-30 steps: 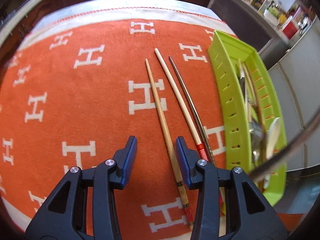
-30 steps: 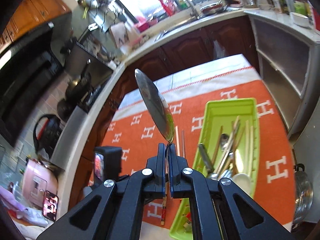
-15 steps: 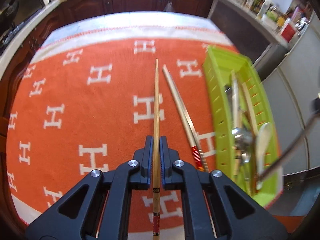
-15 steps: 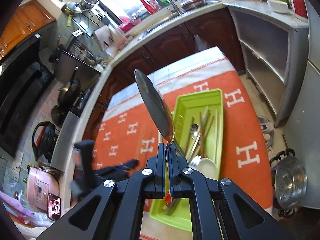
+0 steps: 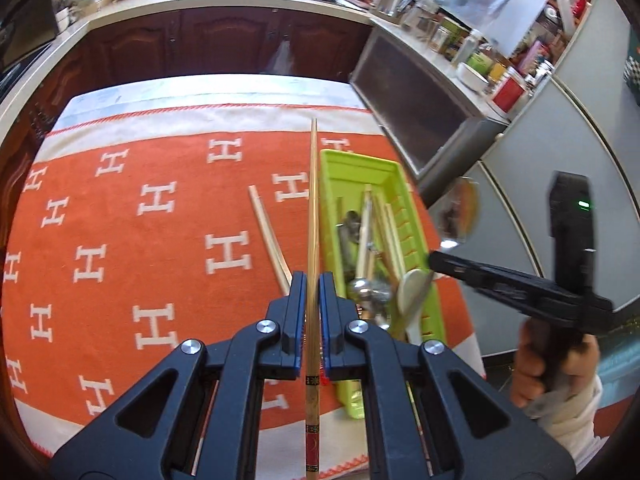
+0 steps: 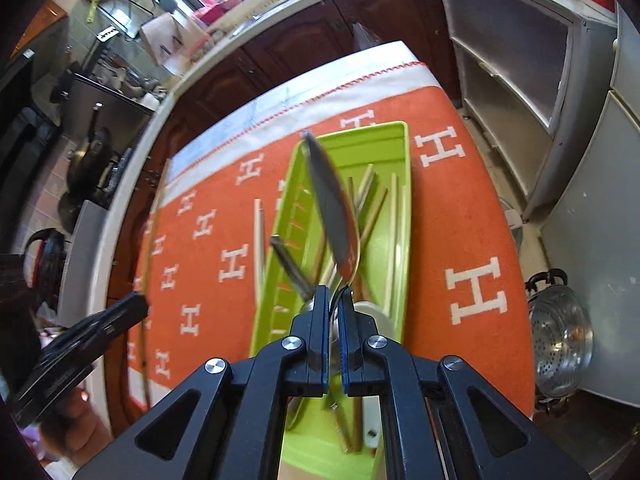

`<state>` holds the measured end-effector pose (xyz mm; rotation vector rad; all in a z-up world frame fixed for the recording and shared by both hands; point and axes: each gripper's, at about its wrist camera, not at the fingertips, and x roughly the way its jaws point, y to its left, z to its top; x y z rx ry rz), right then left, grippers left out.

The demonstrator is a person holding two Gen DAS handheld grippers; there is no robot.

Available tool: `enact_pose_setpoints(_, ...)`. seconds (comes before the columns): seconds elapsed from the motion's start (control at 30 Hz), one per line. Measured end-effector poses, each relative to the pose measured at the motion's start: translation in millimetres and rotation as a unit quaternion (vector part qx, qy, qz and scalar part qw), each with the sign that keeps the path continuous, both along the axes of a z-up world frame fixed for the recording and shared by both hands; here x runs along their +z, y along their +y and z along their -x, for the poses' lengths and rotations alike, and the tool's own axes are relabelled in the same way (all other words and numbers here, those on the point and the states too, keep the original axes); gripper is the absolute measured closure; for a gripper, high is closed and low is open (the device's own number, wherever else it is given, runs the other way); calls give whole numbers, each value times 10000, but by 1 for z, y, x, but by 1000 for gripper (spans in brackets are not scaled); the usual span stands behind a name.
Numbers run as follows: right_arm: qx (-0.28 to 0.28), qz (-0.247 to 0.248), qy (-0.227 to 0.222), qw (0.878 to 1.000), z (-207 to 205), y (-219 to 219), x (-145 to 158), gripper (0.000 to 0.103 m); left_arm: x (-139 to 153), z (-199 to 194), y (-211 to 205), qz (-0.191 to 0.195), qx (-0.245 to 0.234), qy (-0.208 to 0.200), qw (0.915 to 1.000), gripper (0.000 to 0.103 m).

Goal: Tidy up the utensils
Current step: 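Lower the spoon and chopstick into the tray and open both tools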

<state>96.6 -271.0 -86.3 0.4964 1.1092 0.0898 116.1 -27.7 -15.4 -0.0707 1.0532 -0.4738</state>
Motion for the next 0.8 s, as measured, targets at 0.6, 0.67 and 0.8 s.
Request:
enact_pose_setpoints(0.6, -609, 101, -153, 9980, -40, -25, -45, 84, -67, -20, -92, -437, -290, 457, 9976, 99)
enact_pose_setpoints(0.67, -607, 134, -118, 9980, -39, -24, -45, 83, -71, -19, -92, -495, -287, 428, 9974, 99)
enact_pose_setpoints(0.8, -566, 273, -57, 9980, -25, -15, -42, 81, -69, -13, -91, -719, -287, 293, 9966, 99)
